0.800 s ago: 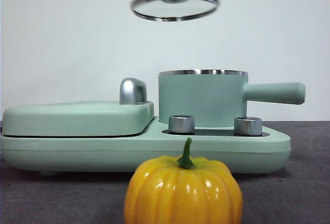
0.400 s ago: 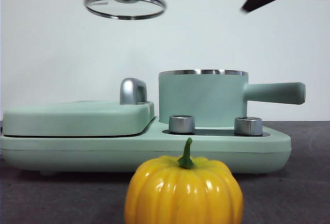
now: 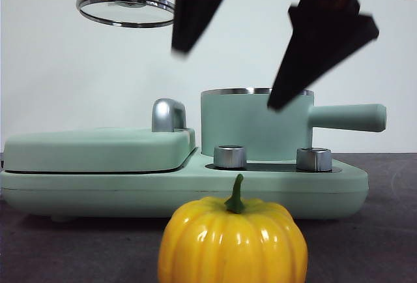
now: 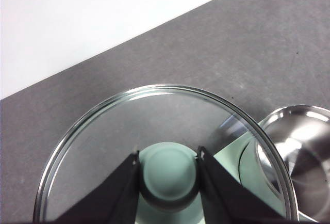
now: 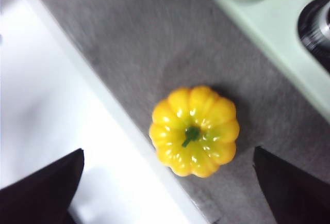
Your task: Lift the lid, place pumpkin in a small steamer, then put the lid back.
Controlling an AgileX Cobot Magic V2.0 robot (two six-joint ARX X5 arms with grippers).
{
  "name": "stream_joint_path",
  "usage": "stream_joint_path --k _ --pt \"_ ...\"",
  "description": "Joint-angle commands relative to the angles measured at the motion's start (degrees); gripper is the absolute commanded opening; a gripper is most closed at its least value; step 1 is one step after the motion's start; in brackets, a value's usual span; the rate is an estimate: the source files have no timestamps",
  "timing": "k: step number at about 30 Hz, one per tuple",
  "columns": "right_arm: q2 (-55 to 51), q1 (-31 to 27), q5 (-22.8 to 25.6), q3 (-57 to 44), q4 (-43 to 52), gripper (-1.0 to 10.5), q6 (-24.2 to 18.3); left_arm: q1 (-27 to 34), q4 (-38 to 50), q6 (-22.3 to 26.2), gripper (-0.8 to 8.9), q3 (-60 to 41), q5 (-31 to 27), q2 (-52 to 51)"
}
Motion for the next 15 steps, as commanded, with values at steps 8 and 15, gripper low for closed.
stream_joint_path --k 8,15 --pt "9.07 2.27 3.08 1.11 0.81 5.5 0.57 0.24 1.51 -0.92 0.16 1.60 0.48 -0.07" --pt "13.79 2.27 3.17 1.11 1.92 5.5 0.46 0.24 1.49 -1.11 0.16 1.49 0.48 -0.04"
